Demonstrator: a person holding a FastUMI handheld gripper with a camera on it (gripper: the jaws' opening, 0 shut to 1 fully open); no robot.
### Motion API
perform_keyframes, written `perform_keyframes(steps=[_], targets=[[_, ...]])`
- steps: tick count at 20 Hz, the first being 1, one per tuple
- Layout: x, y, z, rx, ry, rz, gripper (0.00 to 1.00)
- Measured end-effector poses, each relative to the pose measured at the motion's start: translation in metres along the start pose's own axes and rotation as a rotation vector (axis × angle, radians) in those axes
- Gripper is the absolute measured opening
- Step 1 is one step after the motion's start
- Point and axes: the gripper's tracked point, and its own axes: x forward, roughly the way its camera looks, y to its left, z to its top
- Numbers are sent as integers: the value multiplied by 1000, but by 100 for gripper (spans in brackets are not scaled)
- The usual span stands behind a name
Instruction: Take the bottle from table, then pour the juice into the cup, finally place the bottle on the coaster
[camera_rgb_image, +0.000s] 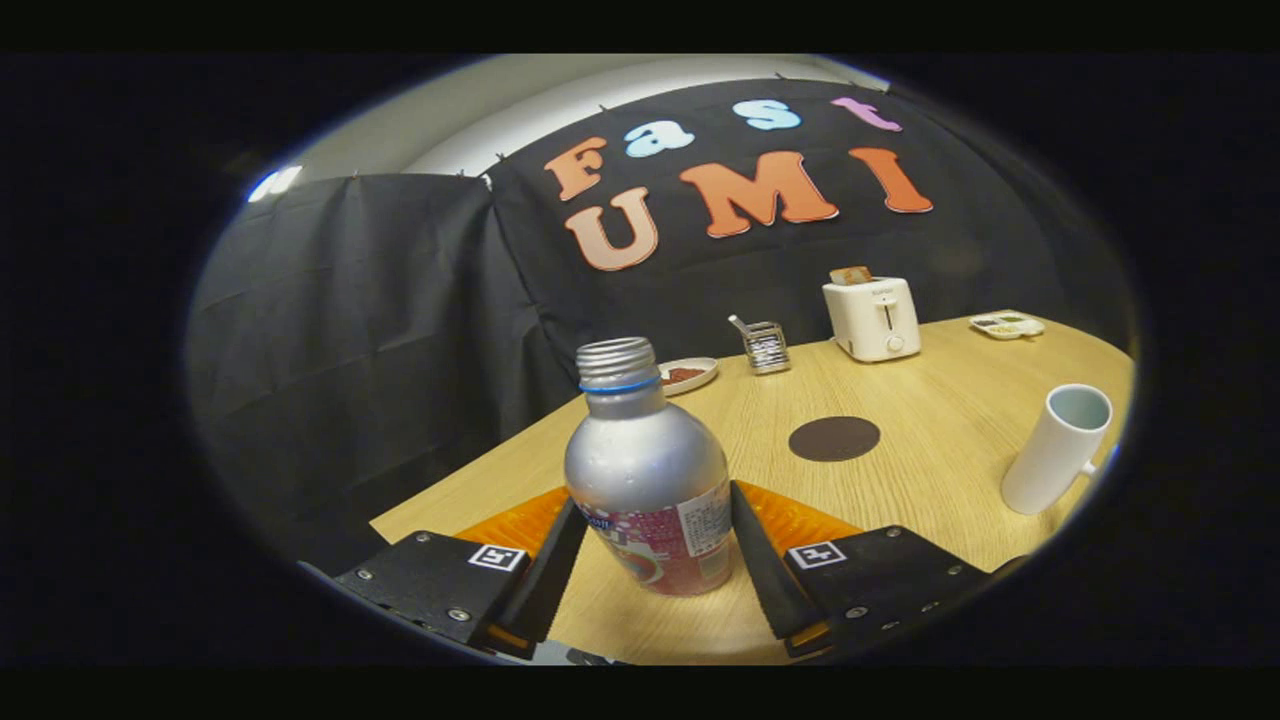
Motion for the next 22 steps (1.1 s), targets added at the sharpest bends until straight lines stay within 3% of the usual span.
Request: perform_keyframes(steps=[22], targets=[[-32, -50, 41, 686, -130, 134, 79]])
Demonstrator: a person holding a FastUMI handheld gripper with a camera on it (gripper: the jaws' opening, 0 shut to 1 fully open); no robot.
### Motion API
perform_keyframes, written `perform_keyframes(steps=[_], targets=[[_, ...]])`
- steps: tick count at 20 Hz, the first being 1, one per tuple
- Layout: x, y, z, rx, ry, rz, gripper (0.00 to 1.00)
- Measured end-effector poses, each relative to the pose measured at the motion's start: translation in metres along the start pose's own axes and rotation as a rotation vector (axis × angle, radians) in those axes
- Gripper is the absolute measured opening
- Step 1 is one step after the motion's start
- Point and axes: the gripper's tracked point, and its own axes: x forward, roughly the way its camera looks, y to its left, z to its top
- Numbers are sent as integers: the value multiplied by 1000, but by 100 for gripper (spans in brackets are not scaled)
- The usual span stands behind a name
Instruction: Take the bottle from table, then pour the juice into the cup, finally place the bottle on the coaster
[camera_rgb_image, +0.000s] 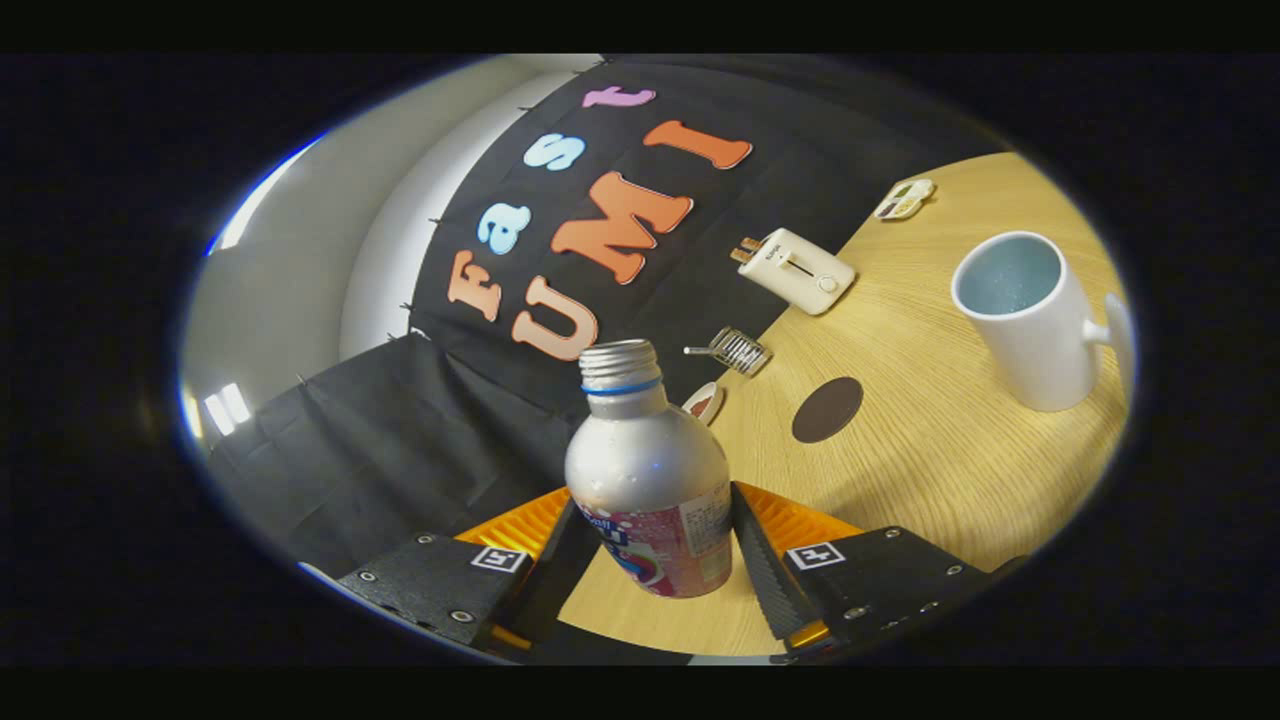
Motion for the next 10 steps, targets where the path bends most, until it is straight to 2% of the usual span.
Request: perform_keyframes(steps=[4, 10], targets=[[-4, 0, 6, 130, 3, 39, 79], [-13, -13, 35, 248, -59, 66, 79]])
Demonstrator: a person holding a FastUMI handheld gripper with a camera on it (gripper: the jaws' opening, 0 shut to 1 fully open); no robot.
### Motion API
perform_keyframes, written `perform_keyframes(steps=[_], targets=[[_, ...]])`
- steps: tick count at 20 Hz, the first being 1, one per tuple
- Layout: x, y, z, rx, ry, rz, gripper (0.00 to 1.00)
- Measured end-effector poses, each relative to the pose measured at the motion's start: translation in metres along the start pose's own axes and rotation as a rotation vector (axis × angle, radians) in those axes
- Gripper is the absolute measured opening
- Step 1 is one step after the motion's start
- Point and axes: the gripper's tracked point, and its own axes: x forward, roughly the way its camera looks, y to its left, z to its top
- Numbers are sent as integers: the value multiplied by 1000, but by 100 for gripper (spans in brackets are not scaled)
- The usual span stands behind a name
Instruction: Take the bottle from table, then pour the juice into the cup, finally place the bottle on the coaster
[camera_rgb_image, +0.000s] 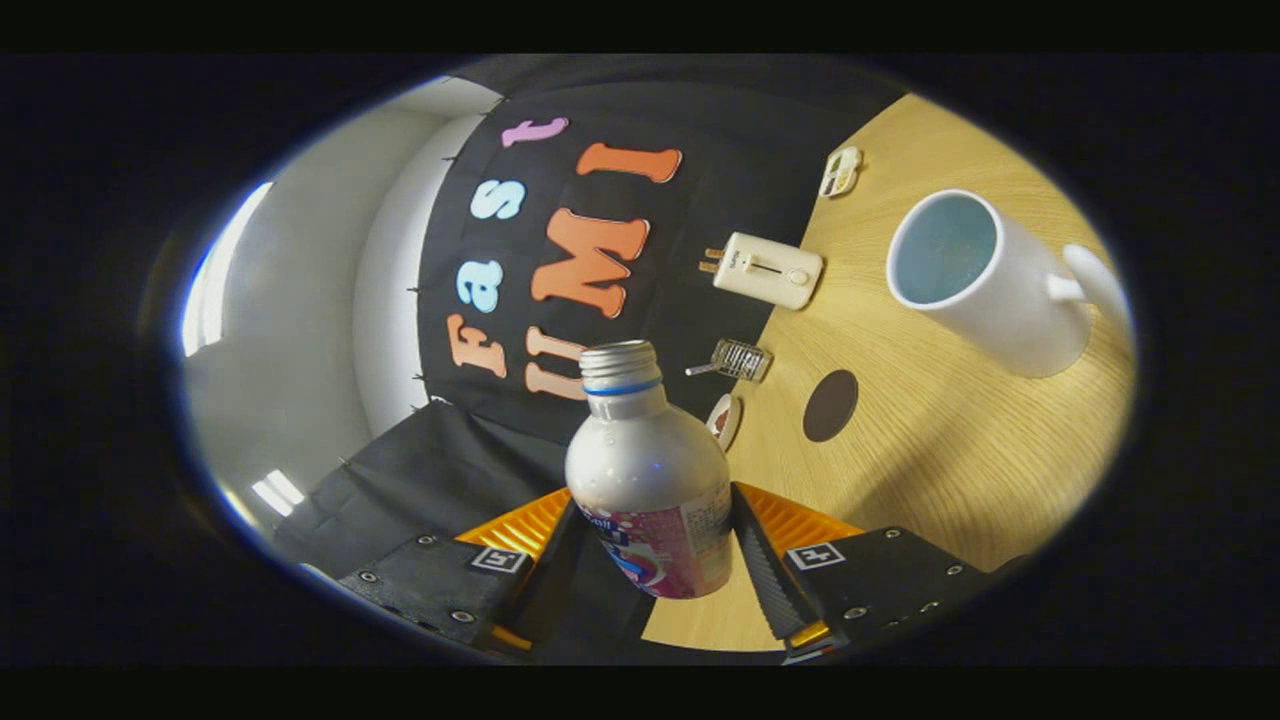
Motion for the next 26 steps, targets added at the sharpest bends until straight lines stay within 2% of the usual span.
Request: perform_keyframes(steps=[6, 9, 13, 26], targets=[[-3, -8, 14, 187, -5, 29, 78], [-6, -10, 18, 211, -5, 34, 78], [-9, -7, 31, 307, -24, 75, 78], [-10, -12, 46, 495, -54, 113, 79]])
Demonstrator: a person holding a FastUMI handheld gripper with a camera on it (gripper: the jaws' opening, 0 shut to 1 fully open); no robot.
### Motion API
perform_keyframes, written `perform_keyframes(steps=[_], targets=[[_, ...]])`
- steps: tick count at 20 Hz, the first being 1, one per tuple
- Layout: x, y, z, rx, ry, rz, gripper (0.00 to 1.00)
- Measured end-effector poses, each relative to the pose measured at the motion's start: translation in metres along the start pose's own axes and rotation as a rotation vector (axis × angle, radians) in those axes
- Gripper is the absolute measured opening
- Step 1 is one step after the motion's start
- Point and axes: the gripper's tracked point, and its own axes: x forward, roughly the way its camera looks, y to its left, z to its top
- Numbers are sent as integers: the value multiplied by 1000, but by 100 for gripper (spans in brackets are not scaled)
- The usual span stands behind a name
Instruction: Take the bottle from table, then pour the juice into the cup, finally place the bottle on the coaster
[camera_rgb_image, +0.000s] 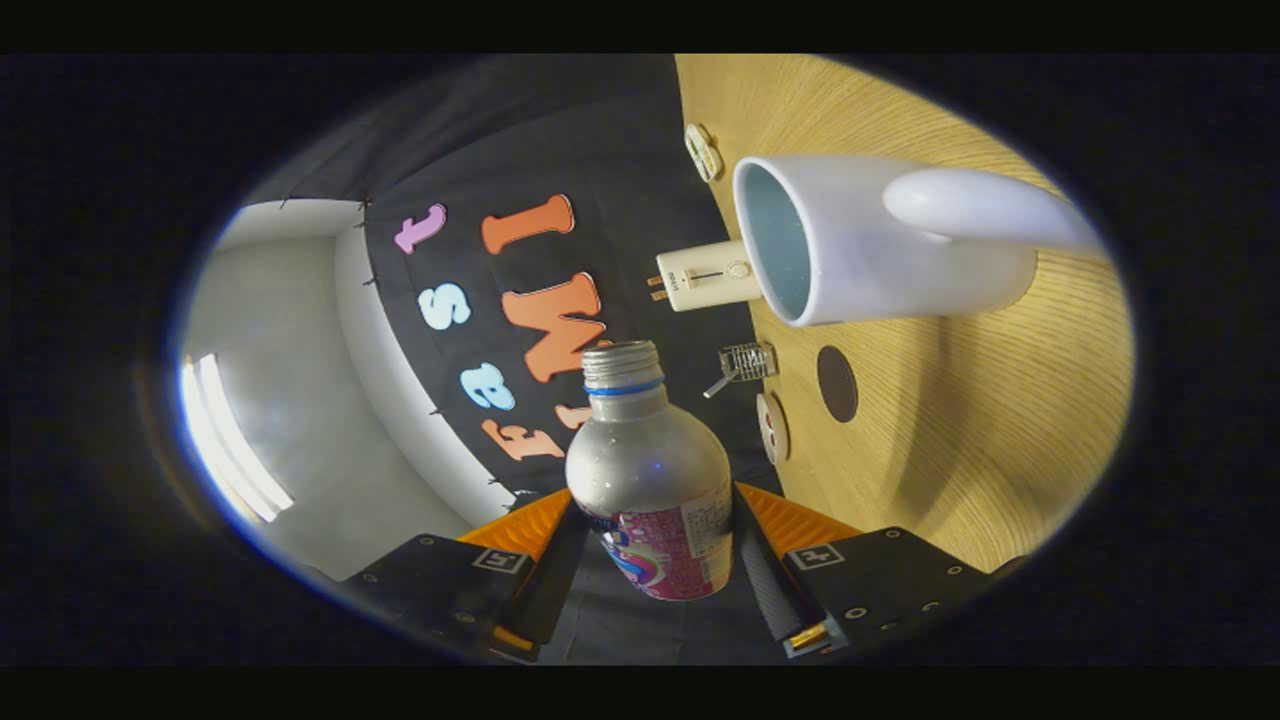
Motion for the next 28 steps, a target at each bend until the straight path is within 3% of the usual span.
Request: perform_keyframes(steps=[28], targets=[[-3, 33, 24, 254, -31, 101, 76]])
